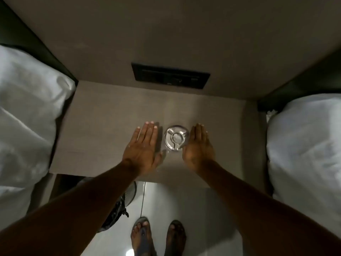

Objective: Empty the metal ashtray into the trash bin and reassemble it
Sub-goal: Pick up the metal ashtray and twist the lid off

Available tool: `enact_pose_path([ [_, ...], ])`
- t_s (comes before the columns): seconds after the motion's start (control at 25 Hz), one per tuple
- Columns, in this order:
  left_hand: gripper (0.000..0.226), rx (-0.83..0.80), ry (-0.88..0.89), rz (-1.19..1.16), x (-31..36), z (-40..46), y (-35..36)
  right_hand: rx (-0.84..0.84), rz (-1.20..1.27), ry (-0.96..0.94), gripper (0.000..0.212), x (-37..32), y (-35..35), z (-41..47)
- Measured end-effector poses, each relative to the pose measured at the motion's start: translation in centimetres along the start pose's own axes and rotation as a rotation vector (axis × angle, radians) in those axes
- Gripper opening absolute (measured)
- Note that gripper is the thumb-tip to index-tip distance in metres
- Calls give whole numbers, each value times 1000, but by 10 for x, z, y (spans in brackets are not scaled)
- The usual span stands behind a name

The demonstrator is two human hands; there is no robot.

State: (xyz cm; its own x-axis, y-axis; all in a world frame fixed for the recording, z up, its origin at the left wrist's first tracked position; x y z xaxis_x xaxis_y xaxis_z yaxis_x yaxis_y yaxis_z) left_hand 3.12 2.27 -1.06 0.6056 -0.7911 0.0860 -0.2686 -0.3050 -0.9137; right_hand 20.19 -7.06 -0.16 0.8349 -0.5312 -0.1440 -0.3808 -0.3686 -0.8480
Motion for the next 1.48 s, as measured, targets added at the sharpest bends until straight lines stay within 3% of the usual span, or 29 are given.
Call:
enact_pose_path([
  [0.12, 85, -1, 0, -38, 7, 16, 14, -13, 109, 13, 91, 11, 17, 11],
  [0.2, 80, 66, 7, -229, 6, 24, 14, 12, 188, -56, 105, 10, 15, 18],
  [0.32, 68, 263, -107, -955, 3, 27, 21, 5, 187, -154, 132, 2, 6, 34],
  [0.44, 59, 335, -387, -1573, 13, 33, 35, -31, 92, -210, 139, -7, 6, 46],
  [0.52, 58, 313, -484, -1742, 17, 40, 38, -47, 56, -239, 135, -8, 11, 50],
  [0.76, 46, 302, -508, -1966, 18, 48, 48, -51, 92, -246, 126, -8, 8, 50],
  [0.84, 55, 211, -527, -2174, 23, 48, 49, -36, 130, -266, 124, -10, -1, 45],
  [0.96, 78, -111, -287, -2543, 43, 49, 37, -3, 127, -375, 120, -23, -15, 33],
  [1.04, 85, -233, -185, -2648, 53, 46, 34, -14, 75, -444, 117, -33, -21, 26],
  [1.16, 82, -295, -184, -2710, 52, 46, 43, -56, 14, -513, 115, -39, -26, 24],
  [1.32, 64, -464, -185, -2643, 48, 50, 57, -117, -7, -541, 115, -39, -21, 21],
  [1.48, 60, -609, -117, -2543, 49, 46, 63, -151, -51, -611, 114, -34, -15, 15],
])
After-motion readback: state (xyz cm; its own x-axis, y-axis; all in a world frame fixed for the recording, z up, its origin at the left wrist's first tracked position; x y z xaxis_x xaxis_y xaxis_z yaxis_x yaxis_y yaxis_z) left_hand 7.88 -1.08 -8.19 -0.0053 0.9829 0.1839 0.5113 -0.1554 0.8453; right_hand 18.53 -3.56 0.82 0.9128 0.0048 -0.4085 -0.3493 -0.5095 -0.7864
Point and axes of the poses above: each hand's wrist, its own z-axis towards the middle knuckle, its own y-axis out of the palm, x = y × z, the point moved 4 cm from there along z, towards the middle knuckle, and after that the axes turned 8 degrees about -x, right-handed, at the moved point
